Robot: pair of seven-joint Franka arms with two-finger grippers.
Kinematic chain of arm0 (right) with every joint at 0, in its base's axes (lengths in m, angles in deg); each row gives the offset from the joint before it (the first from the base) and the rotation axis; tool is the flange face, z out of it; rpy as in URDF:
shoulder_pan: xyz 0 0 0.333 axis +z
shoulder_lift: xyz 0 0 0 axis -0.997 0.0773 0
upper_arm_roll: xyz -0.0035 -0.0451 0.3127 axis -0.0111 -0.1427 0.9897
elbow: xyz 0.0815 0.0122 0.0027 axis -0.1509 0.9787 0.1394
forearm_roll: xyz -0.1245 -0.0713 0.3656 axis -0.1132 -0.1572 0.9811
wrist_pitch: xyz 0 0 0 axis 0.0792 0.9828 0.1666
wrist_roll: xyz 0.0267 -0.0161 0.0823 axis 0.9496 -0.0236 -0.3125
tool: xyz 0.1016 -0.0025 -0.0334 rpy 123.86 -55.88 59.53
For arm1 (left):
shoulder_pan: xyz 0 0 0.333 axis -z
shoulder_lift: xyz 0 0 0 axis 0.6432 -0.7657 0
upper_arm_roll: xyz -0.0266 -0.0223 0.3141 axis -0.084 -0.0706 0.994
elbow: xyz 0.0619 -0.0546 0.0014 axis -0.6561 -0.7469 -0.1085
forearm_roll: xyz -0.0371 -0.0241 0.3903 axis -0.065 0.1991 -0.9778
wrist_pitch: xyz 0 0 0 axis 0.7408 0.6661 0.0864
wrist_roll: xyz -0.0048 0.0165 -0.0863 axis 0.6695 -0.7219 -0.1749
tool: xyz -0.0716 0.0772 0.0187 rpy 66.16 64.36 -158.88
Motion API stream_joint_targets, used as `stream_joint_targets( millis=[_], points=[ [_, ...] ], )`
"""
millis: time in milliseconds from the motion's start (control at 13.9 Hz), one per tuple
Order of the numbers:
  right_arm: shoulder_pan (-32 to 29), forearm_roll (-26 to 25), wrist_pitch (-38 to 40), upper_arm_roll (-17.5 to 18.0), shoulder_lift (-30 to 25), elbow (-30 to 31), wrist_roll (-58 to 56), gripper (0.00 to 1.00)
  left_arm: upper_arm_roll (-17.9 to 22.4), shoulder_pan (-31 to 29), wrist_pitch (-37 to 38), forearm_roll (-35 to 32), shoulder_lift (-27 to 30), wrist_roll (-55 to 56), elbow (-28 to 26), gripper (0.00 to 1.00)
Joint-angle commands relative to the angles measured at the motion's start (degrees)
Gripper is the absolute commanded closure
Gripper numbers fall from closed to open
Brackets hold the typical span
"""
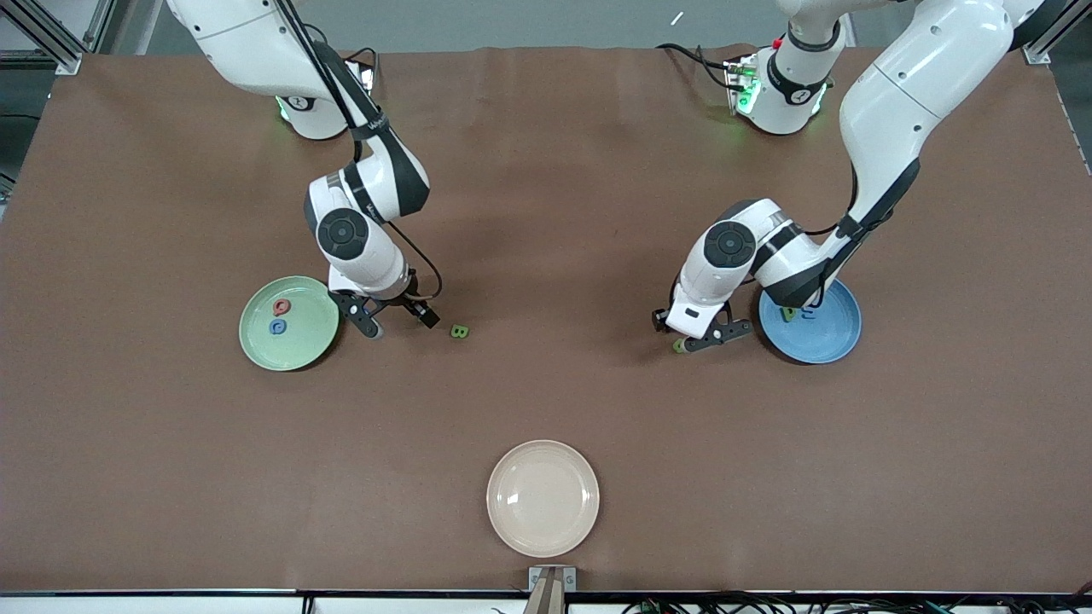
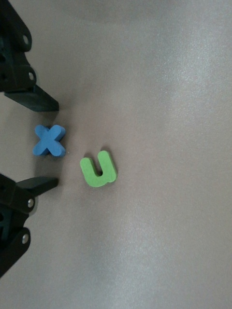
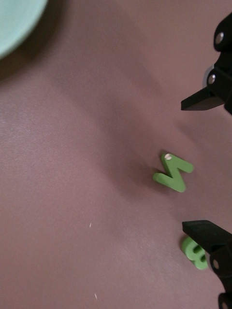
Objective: Sort upper and lower case letters into plates
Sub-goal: 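Drop the x in the blue plate while the right gripper drops the N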
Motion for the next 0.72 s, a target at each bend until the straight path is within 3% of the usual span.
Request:
stream_joint_targets(
  millis=[0,144,288,503,647],
  points=[
    [0.36,0.43,-1.0,-0.61,1.57,-0.83,1.27,0.03,0.46,0.4,-0.46,-1.83,-1.06,1.52,0.53,0.52],
    [0.36,0.43,-2.57,-0.61,3.24,-1.44,3.54,0.09,0.45,0.31,-0.46,-1.83,-0.98,1.52,0.62,0.75],
    [0.36,0.43,-3.81,-0.61,4.29,-1.71,3.73,0.16,0.37,0.22,-0.46,-1.83,-0.54,1.43,0.71,0.88],
    [0.79,0.43,-3.82,-0.61,4.74,-1.97,3.73,0.31,0.19,-0.83,0.51,-1.48,1.39,0.64,0.71,0.92],
    [0.88,0.35,-3.82,-0.61,4.74,-1.97,3.73,0.49,-0.42,-1.79,2.61,-0.78,3.58,-0.67,0.8,0.93]
  ],
)
